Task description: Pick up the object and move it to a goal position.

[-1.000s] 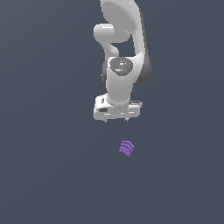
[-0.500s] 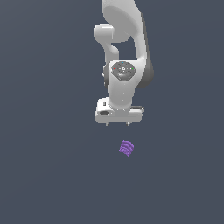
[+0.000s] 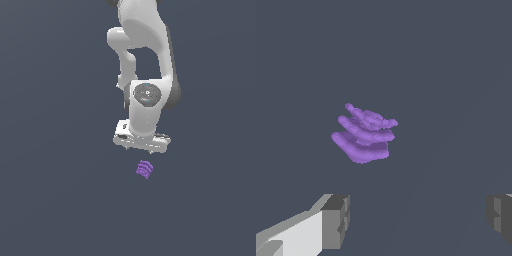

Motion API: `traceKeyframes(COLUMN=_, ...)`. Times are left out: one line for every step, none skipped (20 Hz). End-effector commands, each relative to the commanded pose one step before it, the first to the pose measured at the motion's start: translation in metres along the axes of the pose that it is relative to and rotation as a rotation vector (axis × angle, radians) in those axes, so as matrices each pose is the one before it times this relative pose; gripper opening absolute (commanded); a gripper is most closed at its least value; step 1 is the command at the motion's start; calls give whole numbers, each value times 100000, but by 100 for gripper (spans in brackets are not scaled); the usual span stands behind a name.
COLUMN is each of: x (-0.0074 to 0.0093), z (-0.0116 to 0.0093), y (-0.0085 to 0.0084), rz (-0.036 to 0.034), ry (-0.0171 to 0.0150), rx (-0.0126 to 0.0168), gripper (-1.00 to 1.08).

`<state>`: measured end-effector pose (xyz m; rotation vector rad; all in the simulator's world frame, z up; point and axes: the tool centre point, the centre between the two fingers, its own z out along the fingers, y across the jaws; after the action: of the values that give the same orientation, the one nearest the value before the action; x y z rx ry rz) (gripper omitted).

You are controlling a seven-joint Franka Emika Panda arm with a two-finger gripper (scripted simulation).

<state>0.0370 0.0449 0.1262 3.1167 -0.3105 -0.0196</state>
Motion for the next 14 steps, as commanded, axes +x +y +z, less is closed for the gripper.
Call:
traceKeyframes(x=723, z=610, y=-747, rz=6364, ry=174, rx=250, gripper=100)
traceKeyframes(x=257, z=248, y=-314, rz=2501, ry=69, rx=96, gripper=100)
traceKeyframes(x=242, z=251, y=-320, rz=2482, ry=69, rx=93, gripper=100)
traceKeyframes(x=218, z=243, y=-313, rz=2368, ry=66, rx=88, gripper=100)
traceKeyframes(x=194, z=233, y=-301, rz=2236, ry=62, rx=81, gripper=100)
traceKeyframes(x=171, z=222, y=-289, rz=2102, ry=59, rx=76, gripper=100)
traceKeyframes(x=151, z=211, y=-274, rz=1972, ry=56, rx=70, gripper=100)
traceKeyframes(x=133, z=199, y=-260, rz=1841, ry=52, rx=65, gripper=100)
traceKeyframes(x=115, z=187, y=-245, rz=1709, ry=49, rx=60, gripper=100)
traceKeyframes(x=100, z=175, y=-228, rz=1581, ry=45, rx=55, gripper=100)
traceKeyframes(x=87, z=162, y=-211, rz=1452, ry=42, rx=50, gripper=100)
traceKeyframes(x=74, z=149, y=-194, rz=1323, ry=38, rx=46, gripper=100)
traceKeyframes(x=64, z=135, y=-176, rz=1197, ry=35, rx=41, gripper=100)
traceKeyframes(x=53, z=122, y=-158, rz=1069, ry=31, rx=37, gripper=100)
